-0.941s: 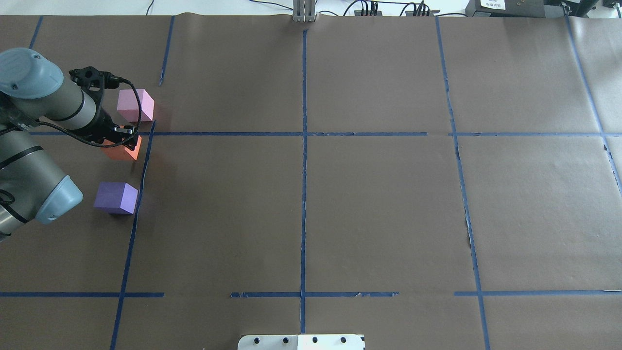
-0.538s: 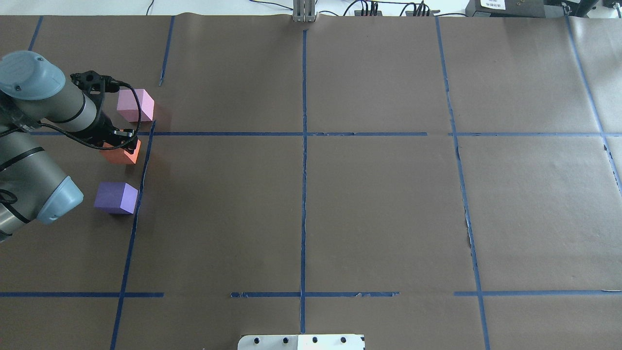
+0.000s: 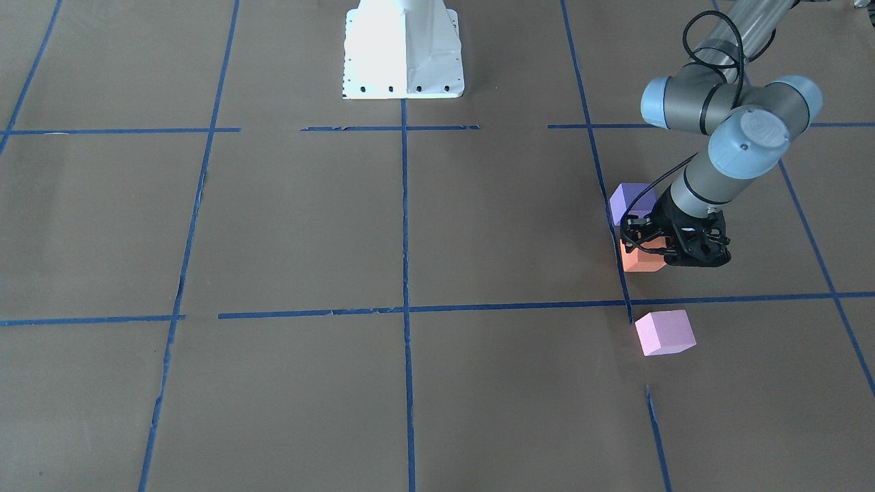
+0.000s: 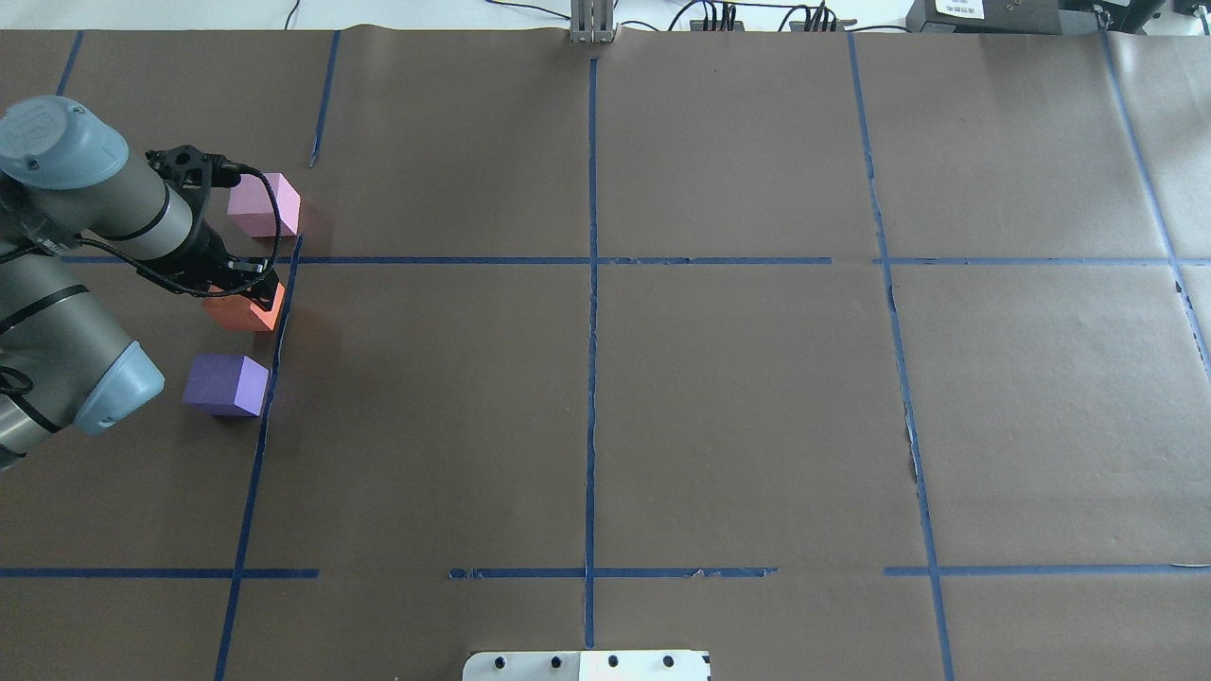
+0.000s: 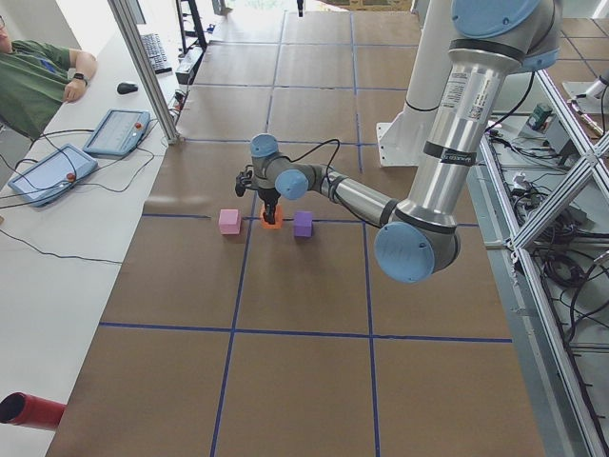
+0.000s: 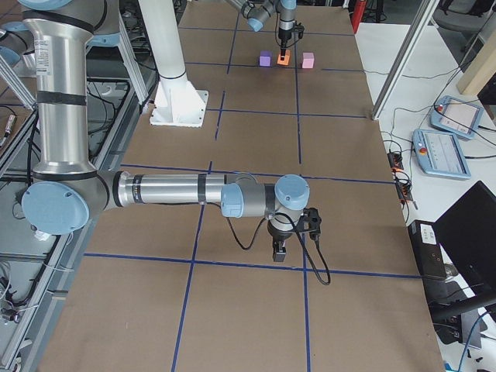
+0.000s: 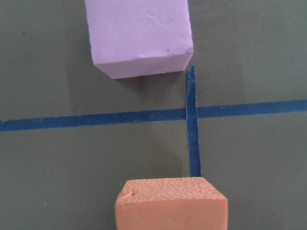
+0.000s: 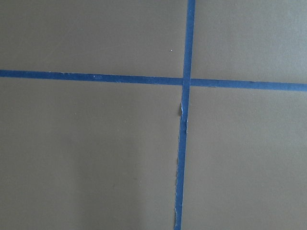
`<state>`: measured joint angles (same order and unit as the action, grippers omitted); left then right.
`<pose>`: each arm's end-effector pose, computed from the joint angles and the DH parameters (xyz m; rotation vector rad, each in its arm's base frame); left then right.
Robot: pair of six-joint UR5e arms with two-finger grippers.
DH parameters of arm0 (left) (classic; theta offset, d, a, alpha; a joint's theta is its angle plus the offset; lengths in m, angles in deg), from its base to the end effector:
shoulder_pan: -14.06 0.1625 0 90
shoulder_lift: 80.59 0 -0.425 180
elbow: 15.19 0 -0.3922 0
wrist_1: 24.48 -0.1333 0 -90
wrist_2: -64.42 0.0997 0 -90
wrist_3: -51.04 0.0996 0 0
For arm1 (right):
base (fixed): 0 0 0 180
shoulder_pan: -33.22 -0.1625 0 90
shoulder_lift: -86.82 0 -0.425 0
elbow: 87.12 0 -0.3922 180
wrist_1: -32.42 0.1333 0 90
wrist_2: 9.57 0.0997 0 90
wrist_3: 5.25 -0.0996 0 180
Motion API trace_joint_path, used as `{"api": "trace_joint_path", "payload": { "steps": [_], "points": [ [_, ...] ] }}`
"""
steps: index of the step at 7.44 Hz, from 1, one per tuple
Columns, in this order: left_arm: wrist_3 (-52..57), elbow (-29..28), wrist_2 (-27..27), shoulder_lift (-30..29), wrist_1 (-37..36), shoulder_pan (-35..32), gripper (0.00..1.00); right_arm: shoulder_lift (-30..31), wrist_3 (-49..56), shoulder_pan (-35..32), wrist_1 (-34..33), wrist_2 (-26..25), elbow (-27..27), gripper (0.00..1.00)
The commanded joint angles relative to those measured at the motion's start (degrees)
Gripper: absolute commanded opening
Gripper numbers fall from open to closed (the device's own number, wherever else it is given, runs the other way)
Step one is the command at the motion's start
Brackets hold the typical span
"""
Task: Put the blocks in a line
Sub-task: 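Lower the orange cube between the pink and purple cubes and release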
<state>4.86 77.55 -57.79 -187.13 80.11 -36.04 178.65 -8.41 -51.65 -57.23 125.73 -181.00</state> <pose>0.3368 -0.5278 0.4548 0.0481 0.7905 0.0623 0.0193 -0.4846 0.6391 -0.0176 -0.7914 -0.0491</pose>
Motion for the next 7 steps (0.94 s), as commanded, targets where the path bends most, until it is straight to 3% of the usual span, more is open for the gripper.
{"api": "trace_joint_path", "payload": {
  "steps": [1, 5, 7],
  "points": [
    [0.03, -0.02, 0.30, 0.19, 0.09, 0.00, 1.00, 0.02, 0.00, -0.03, 0.00, -0.03, 0.01, 1.00],
    [0.29, 0.94, 0.57, 0.02, 0.09, -1.92, 1.00, 0.02, 0.00, 0.06, 0.00, -0.03, -0.08, 1.00],
    [1.08, 6.01, 0.04, 0.28, -0.35, -4.74, 1.00, 0.01, 0.00, -0.03, 0.00, -0.03, -0.08, 1.00]
  ]
}}
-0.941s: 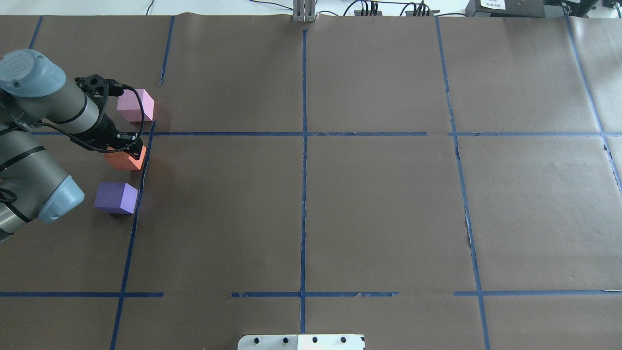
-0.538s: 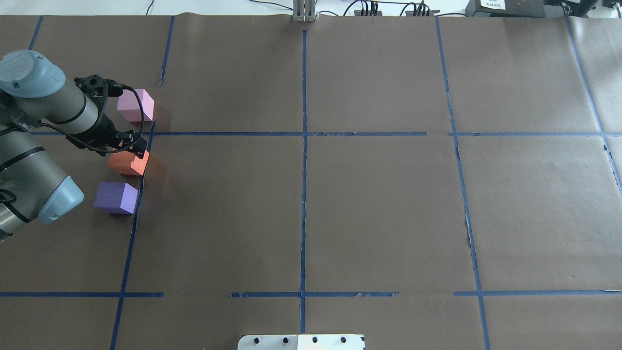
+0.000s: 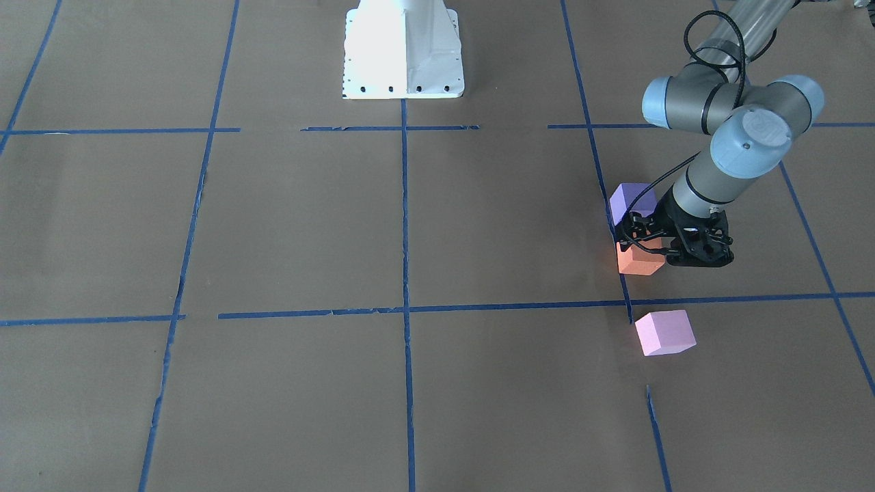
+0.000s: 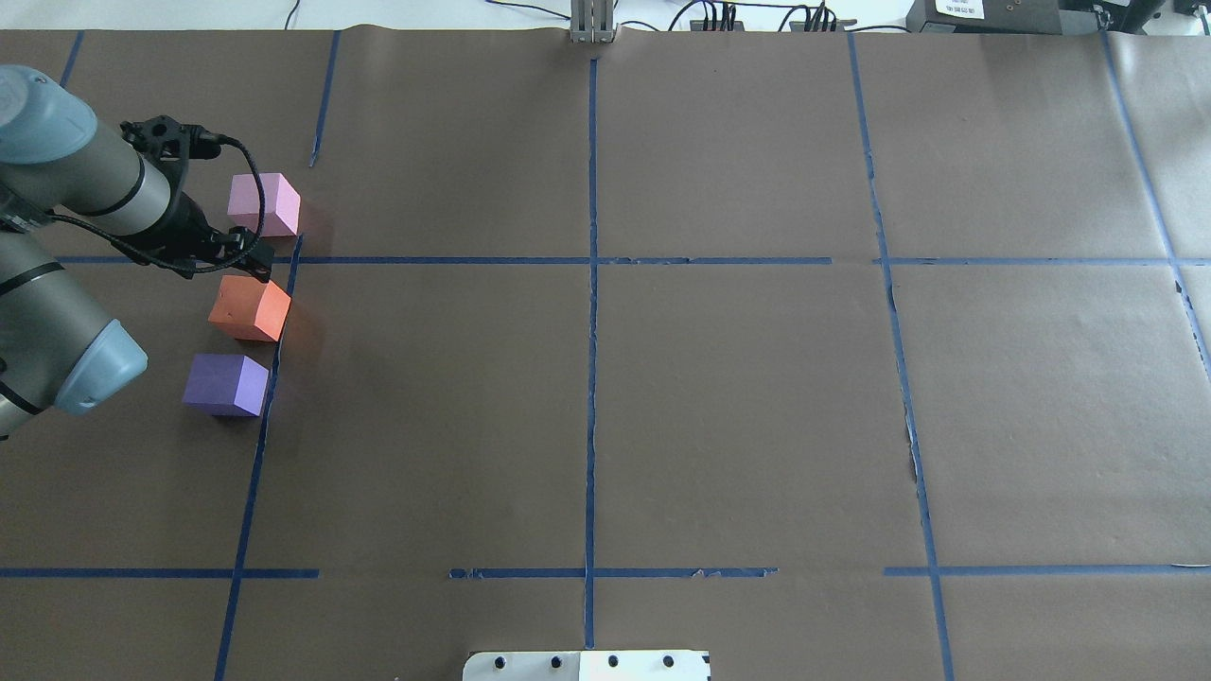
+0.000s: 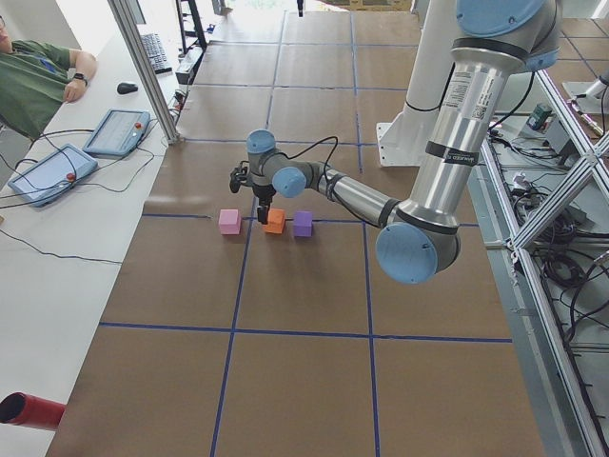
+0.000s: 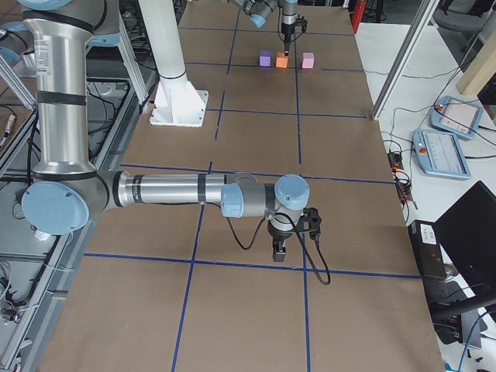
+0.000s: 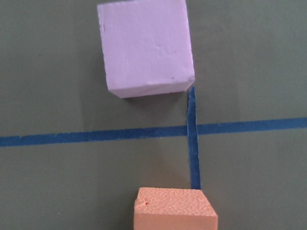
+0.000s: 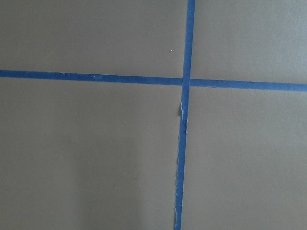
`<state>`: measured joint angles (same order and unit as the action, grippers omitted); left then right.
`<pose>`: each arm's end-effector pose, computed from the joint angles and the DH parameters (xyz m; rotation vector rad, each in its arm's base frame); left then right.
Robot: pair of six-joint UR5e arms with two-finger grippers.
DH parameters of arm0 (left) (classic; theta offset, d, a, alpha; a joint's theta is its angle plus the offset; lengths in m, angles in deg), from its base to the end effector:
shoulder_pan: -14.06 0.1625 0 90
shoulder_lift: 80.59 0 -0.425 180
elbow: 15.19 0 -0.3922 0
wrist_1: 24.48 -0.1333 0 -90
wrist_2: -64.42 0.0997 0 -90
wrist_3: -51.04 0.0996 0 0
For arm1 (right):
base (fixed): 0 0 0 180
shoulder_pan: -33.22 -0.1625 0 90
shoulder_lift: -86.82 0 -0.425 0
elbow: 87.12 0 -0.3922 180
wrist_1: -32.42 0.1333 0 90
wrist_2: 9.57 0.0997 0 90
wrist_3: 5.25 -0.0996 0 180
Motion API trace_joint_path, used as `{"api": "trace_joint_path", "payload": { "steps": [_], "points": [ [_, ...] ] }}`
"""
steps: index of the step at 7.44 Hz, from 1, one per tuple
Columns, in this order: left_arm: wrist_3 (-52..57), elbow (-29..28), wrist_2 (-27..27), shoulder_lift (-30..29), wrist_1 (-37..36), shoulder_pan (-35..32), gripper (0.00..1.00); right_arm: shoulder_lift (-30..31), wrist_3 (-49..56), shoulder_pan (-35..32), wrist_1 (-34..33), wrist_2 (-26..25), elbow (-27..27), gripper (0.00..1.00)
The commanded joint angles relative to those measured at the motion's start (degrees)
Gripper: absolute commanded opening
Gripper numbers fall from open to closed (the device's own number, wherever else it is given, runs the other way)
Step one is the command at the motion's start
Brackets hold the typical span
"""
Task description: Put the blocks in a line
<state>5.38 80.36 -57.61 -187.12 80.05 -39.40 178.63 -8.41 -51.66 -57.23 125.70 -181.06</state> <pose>0.3013 -0.5418 0.4308 0.1138 0.8144 0.0284 0.0194 -0.4848 0.6384 -0.0161 -0.7910 -0.0495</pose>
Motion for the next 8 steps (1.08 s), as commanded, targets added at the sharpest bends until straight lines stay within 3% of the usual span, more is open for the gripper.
{"api": "trace_joint_path", "payload": {
  "steps": [1, 3, 5, 6, 8],
  "points": [
    [0.83, 6.63, -0.14, 0.80, -1.69, -3.99, 1.00, -0.06, 0.00, -0.02, 0.00, 0.00, -0.02, 1.00],
    [9.57, 8.42, -0.32, 1.15, -4.32, -10.74, 1.00, 0.03, 0.00, -0.02, 0.00, 0.00, 0.07, 1.00],
    [28.41, 7.82, -2.33, 2.46, -8.63, -17.70, 1.00, 0.03, 0.00, -0.02, 0.00, 0.00, -0.02, 1.00],
    [40.26, 5.64, -2.34, 3.43, -9.08, -20.51, 1.00, 0.03, 0.00, -0.02, 0.00, 0.00, 0.07, 1.00],
    [44.16, -3.31, -5.21, 4.39, -8.39, -27.11, 1.00, -0.06, 0.00, -0.02, 0.00, 0.00, 0.07, 1.00]
  ]
}}
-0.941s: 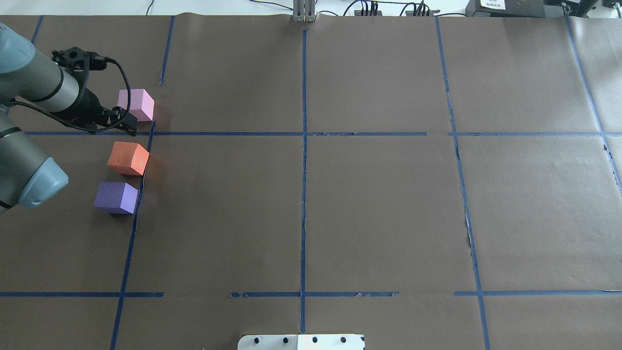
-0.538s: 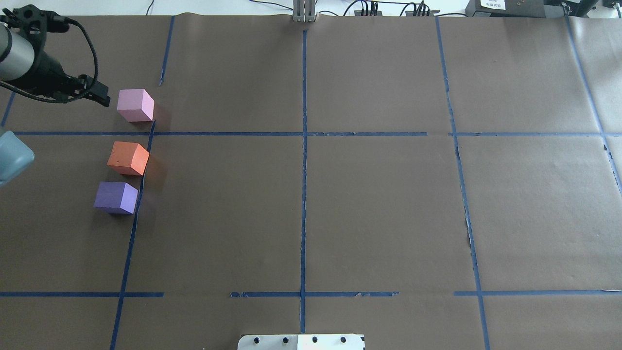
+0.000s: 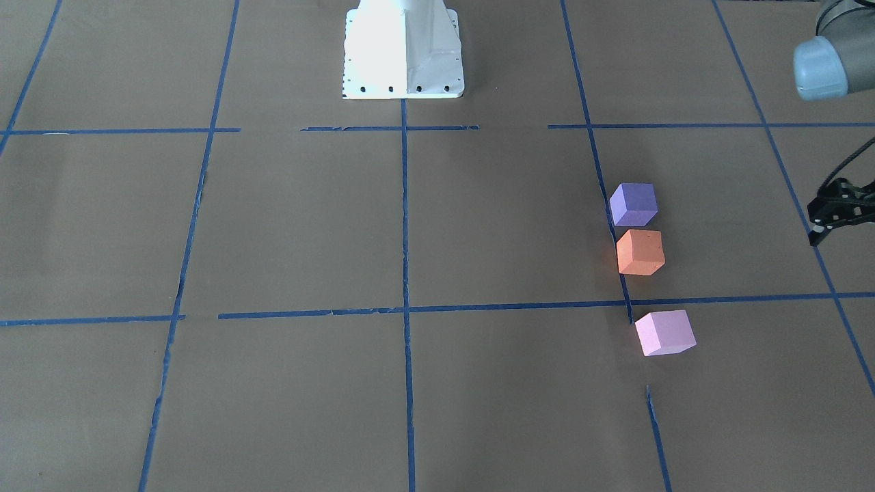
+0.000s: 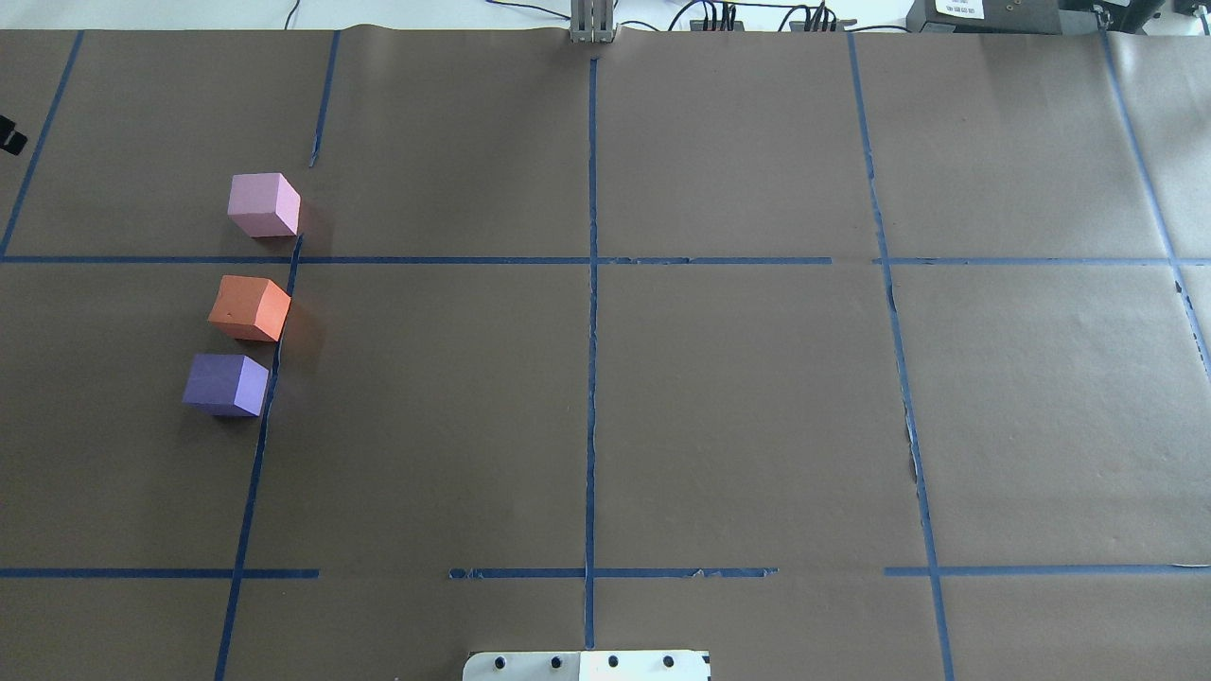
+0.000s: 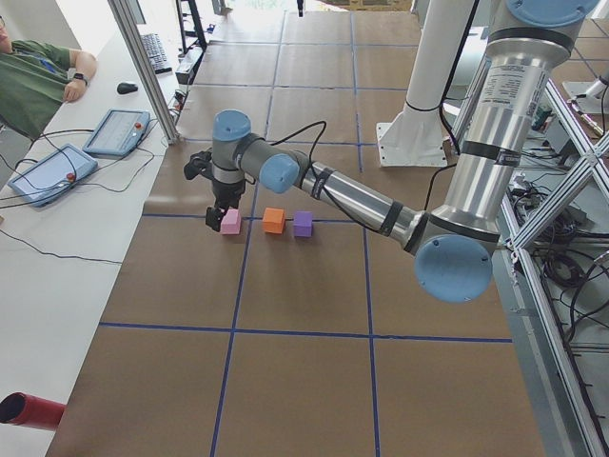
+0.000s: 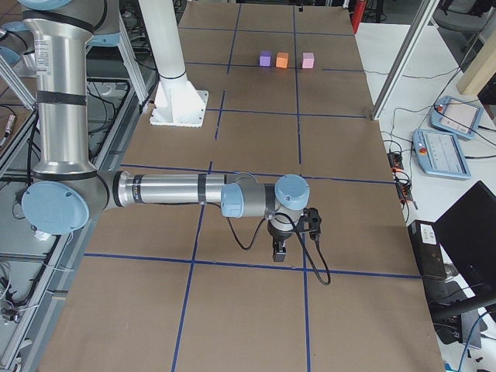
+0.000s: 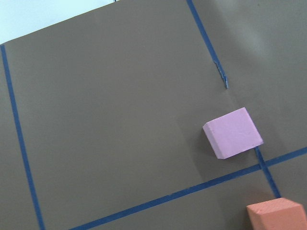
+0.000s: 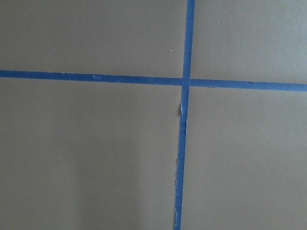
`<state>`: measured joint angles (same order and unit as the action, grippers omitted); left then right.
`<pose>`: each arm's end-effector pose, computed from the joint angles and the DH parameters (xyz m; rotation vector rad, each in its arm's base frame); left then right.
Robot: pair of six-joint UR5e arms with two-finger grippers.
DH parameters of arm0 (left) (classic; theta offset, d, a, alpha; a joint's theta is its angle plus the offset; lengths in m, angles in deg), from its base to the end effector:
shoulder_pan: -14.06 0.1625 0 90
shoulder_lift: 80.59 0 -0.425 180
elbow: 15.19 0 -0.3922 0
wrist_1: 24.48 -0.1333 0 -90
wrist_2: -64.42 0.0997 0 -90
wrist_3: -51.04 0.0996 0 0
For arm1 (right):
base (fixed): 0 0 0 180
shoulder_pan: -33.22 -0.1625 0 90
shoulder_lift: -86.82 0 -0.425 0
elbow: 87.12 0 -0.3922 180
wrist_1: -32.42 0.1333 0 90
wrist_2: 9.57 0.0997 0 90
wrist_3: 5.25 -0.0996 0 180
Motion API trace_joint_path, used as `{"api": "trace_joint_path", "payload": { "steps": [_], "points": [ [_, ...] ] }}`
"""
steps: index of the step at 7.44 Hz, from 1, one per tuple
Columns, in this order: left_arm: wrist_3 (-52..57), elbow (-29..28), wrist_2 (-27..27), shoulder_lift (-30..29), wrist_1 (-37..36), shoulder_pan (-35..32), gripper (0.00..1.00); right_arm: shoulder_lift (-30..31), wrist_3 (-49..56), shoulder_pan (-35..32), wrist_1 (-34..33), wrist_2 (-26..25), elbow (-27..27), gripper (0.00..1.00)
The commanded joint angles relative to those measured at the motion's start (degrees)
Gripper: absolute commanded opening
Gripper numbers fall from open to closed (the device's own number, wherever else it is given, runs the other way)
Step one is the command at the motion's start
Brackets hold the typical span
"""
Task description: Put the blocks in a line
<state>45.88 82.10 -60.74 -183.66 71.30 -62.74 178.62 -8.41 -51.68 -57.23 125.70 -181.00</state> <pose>0.0606 -0.5910 0.4692 0.3407 0.6672 0.2737 0.0195 -0.4848 0.6389 -0.0168 -0.7909 -0.0488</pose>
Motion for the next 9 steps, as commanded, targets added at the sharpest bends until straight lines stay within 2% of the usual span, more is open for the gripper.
{"api": "trace_joint_path", "payload": {
  "steps": [1, 3, 7, 8, 9],
  "points": [
    [3.75, -8.14, -2.63, 2.60, 0.63, -8.76, 1.00, -0.04, 0.00, 0.00, 0.00, 0.00, -0.08, 1.00],
    [14.93, -10.54, -2.72, 7.41, 0.63, -12.75, 1.00, 0.04, 0.00, 0.00, 0.00, 0.08, 0.01, 1.00],
    [14.74, -10.80, -2.55, 9.03, -0.42, -12.67, 1.00, 0.04, 0.00, 0.00, 0.00, 0.09, -0.08, 1.00],
    [14.65, -12.37, -2.55, 9.03, -0.94, -12.67, 1.00, 0.04, 0.00, 0.00, 0.00, 0.00, 0.01, 1.00],
    [14.65, -12.47, -2.81, 9.73, -4.17, -12.67, 1.00, -0.04, 0.00, 0.00, 0.00, 0.08, 0.01, 1.00]
  ]
}}
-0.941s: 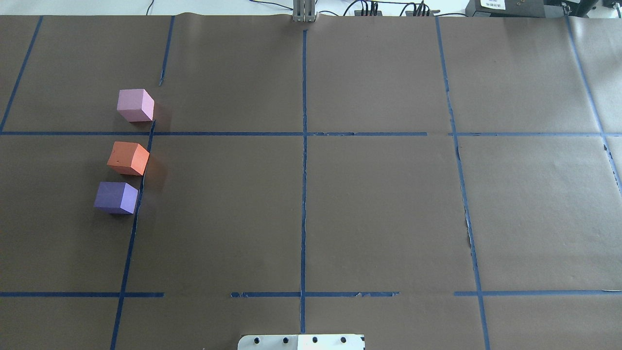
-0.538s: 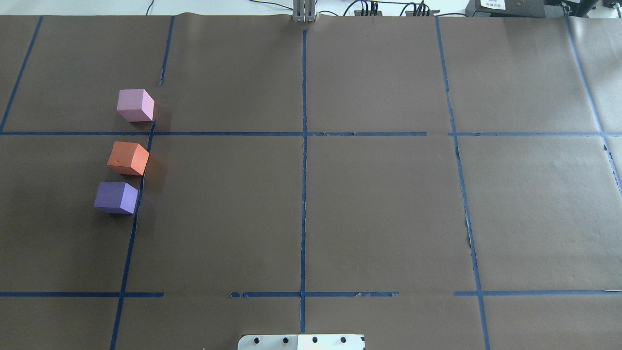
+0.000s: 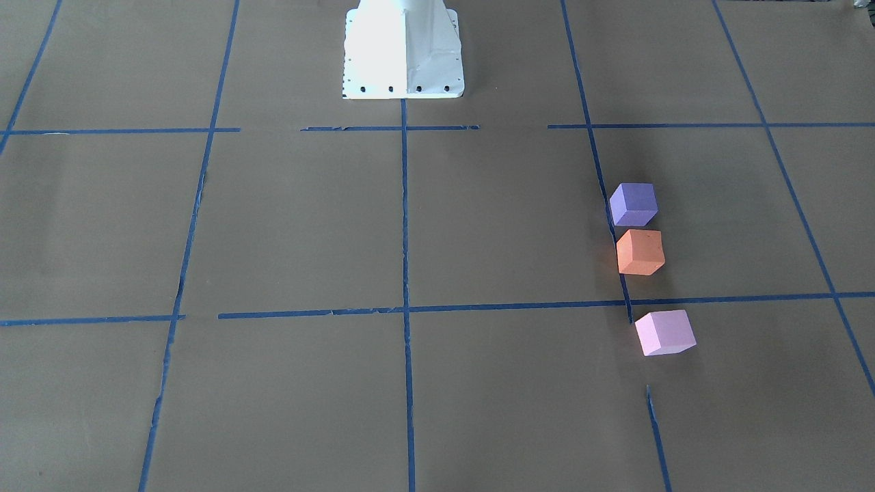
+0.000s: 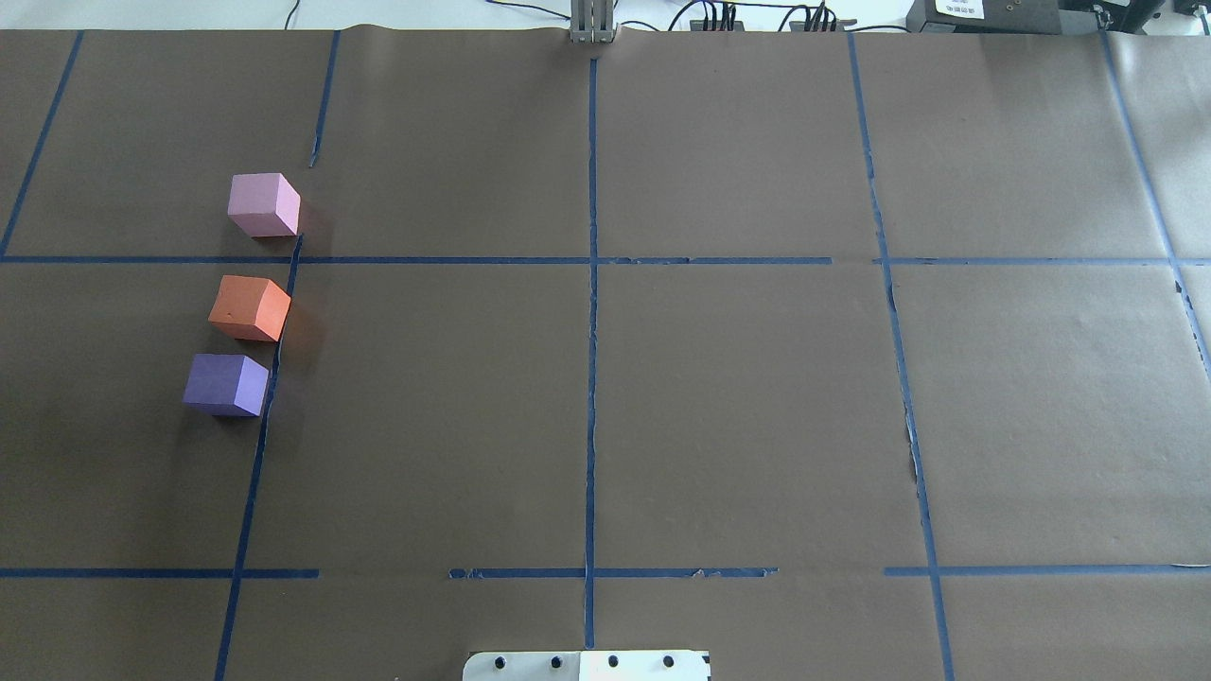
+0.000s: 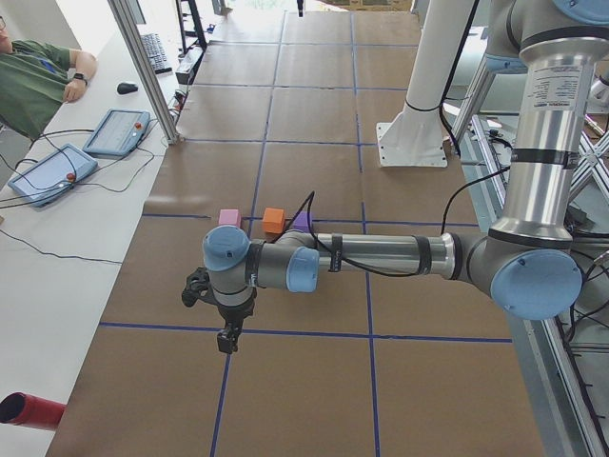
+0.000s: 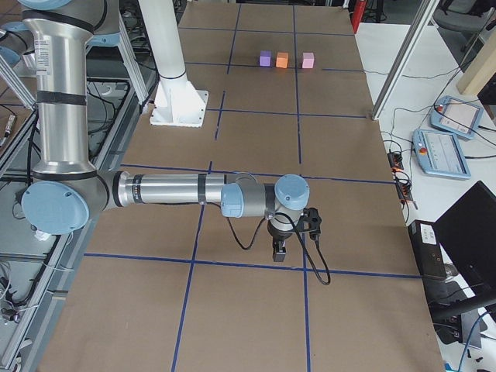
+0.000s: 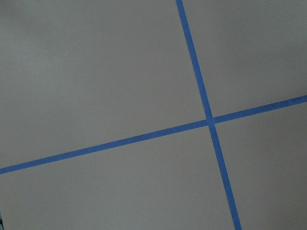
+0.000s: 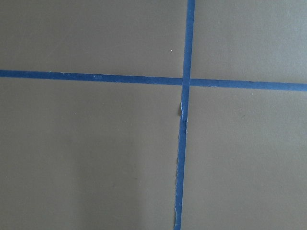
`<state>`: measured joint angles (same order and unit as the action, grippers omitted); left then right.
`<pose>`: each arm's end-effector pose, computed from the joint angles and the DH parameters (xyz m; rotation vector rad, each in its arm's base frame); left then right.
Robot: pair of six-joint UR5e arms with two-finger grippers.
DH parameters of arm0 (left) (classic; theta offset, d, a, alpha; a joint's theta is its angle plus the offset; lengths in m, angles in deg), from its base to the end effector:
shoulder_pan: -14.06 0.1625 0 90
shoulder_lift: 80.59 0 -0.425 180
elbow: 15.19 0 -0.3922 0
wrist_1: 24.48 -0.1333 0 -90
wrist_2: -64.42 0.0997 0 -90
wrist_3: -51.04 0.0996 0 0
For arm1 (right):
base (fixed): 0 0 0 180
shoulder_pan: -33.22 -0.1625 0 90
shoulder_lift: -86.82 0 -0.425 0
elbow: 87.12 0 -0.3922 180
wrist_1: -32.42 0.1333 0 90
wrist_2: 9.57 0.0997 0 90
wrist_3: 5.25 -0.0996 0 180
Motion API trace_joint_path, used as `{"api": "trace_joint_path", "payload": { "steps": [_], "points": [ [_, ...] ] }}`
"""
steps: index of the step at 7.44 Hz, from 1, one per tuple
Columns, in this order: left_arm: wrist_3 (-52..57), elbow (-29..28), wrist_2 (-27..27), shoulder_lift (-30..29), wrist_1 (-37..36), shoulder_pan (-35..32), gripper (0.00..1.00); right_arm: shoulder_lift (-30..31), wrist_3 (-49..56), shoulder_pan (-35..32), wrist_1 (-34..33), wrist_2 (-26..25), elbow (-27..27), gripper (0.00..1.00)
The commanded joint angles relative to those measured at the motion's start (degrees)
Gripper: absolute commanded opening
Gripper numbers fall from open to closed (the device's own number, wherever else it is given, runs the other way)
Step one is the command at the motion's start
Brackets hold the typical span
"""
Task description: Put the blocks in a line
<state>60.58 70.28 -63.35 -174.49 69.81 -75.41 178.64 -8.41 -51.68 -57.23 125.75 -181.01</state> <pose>-0.0674 -0.5263 0.6630 0.1133 0.6531 0.1903 0.0195 -0.4847 0.6389 -0.0171 -0.7918 -0.0488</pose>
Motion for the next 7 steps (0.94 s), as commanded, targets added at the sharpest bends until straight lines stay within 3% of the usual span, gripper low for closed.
{"api": "trace_joint_path", "payload": {
  "steps": [1, 4, 7],
  "points": [
    [-0.05, -0.74, -2.99, 0.65, -5.92, 0.00, 1.00, -0.07, 0.00, 0.08, 0.00, -0.05, 0.02, 1.00],
    [-0.14, -0.30, -9.41, 0.48, -8.68, 0.09, 1.00, 0.02, 0.00, 0.00, 0.00, -0.05, 0.02, 1.00],
    [-0.40, 0.13, -9.78, 0.21, -8.07, 0.18, 1.00, -0.07, 0.00, 0.00, 0.00, -0.05, 0.02, 1.00]
  ]
}}
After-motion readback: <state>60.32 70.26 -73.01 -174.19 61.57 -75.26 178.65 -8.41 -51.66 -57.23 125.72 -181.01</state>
